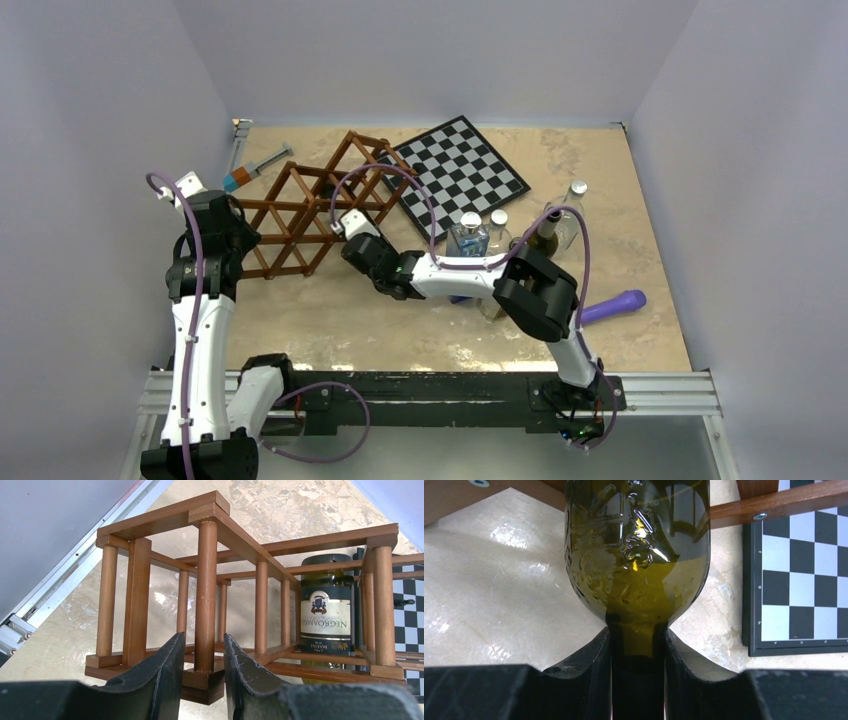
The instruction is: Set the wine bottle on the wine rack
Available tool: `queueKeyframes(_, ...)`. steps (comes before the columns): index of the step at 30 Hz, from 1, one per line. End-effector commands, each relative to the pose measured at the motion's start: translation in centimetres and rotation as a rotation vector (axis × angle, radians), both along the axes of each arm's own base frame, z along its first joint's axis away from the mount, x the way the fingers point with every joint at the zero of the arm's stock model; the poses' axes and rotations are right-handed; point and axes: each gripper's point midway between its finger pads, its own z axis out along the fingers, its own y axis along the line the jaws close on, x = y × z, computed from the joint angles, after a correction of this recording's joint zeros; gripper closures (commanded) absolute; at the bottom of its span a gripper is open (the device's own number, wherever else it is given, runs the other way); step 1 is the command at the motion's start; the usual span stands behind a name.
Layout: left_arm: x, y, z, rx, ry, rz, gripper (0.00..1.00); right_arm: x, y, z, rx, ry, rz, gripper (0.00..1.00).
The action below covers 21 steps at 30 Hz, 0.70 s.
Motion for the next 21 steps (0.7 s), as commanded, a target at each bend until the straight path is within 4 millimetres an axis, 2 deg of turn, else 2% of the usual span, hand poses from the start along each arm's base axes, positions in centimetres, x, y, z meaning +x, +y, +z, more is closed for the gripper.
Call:
queueKeyframes(1,-1.8,-1.1,-3.9,-0.046,0.172,-0.057,0.83,3.7,3.1,8.2,0.208,-0.186,-0.031,1.00)
queueKeyframes(4,-1.8,-1.2,-3.7,-0.051,0.167,-0.057,0.83,4.7,3.4,8.3,0.194,-0.199,-0.026,1.00)
queueKeyframes(7,-1.7,-1.5,-3.5,-0.061,0.158,-0.068,0.75,5.5,3.3,8.0,0.187,-0.183,-0.032,1.00)
queueKeyframes(11,-1.5,-1.9,-3.3,-0.080,0.148,-0.077,0.68,5.9,3.8,7.8,0.180,-0.176,-0.018,0.90)
queueKeyframes(14,-1.4,-1.9,-3.2,-0.084,0.150,-0.078,0.64,5.9,3.8,7.4,0.173,-0.165,-0.017,0.75)
queueKeyframes(18,-1.5,-1.9,-3.0,-0.080,0.145,-0.078,0.56,5.5,3.3,6.7,0.174,-0.148,-0.026,0.45)
queueKeyframes(21,-1.5,-1.9,-2.8,-0.081,0.140,-0.080,0.51,5.2,3.3,6.7,0.173,-0.136,-0.016,0.37)
